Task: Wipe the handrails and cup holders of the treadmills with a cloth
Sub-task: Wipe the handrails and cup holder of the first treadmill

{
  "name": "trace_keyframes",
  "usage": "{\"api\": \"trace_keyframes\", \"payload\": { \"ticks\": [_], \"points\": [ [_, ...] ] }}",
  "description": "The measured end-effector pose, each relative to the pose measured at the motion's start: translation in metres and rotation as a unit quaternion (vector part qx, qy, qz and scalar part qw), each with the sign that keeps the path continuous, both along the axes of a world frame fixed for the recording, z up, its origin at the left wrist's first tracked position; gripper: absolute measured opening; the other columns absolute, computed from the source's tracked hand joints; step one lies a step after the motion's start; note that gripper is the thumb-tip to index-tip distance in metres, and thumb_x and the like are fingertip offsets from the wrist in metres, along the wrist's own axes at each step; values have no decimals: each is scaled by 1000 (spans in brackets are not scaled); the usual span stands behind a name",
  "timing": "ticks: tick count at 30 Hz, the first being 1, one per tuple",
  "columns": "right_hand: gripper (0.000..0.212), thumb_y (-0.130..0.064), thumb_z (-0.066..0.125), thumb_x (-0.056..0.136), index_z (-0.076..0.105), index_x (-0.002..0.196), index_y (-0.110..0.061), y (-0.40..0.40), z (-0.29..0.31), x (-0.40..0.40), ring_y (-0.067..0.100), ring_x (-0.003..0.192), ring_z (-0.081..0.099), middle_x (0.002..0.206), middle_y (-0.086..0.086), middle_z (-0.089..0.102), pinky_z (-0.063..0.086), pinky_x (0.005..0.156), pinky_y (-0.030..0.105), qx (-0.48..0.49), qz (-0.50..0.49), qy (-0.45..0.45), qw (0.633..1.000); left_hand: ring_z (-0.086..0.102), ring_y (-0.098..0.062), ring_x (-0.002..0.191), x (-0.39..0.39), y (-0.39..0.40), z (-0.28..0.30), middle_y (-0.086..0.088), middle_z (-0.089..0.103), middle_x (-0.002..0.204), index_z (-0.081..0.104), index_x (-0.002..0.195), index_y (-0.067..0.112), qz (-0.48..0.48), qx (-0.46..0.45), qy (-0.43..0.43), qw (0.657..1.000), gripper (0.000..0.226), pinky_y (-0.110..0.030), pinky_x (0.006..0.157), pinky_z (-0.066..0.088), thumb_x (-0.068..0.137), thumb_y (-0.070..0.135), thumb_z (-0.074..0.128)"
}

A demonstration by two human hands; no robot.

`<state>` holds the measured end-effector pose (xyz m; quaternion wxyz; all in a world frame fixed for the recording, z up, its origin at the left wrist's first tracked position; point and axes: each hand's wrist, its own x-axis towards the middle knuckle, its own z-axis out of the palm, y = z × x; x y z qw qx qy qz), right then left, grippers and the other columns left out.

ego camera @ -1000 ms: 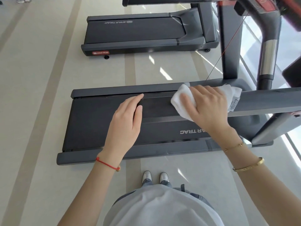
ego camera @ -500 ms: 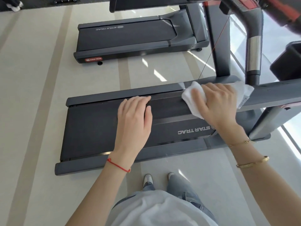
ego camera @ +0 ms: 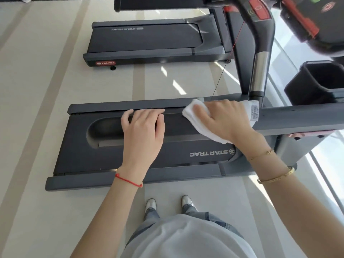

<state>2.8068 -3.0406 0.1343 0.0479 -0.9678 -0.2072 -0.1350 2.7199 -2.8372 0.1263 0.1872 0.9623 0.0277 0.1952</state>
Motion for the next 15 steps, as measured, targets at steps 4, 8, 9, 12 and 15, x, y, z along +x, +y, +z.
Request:
{"api": "trace_keyframes", "payload": {
  "ticks": [4,8,9,12,15],
  "points": [
    [45,-50,34,100,65,108,-18,-13,-10,-21,24,84,59,95,1,65,41,73,35,23,139,-78,987,62,-13,98,4,-8,-4,11,71,100,70,106,22,25,14,-20,999,30,-41,107,32,102,22,40],
    [49,-55,43,98,61,122,-16,-47,-17,-19,26,95,60,110,4,64,44,82,41,-6,144,-114,983,62,-13,96,5,-7,-7,11,71,99,70,105,23,31,19,-35,999,30,-39,104,31,103,24,40],
    [46,-54,42,98,66,109,-16,-52,-14,-14,25,83,60,95,3,66,44,73,39,6,113,-113,987,62,-13,96,5,-7,-7,12,71,99,70,105,23,35,21,-39,998,30,-39,104,31,103,23,41],
    [49,-49,33,97,51,65,-17,-40,0,-1,24,53,50,57,0,50,33,50,33,31,27,-82,996,61,-13,97,5,-6,-8,12,70,99,70,105,24,36,22,-37,998,28,-39,103,30,103,23,42],
    [52,-56,25,98,54,74,-20,0,-1,-10,20,57,52,64,-3,53,36,50,33,-4,77,-58,995,62,-13,101,4,-5,-6,10,71,103,69,109,22,20,12,-32,999,28,-37,103,29,102,23,43]
  ]
}}
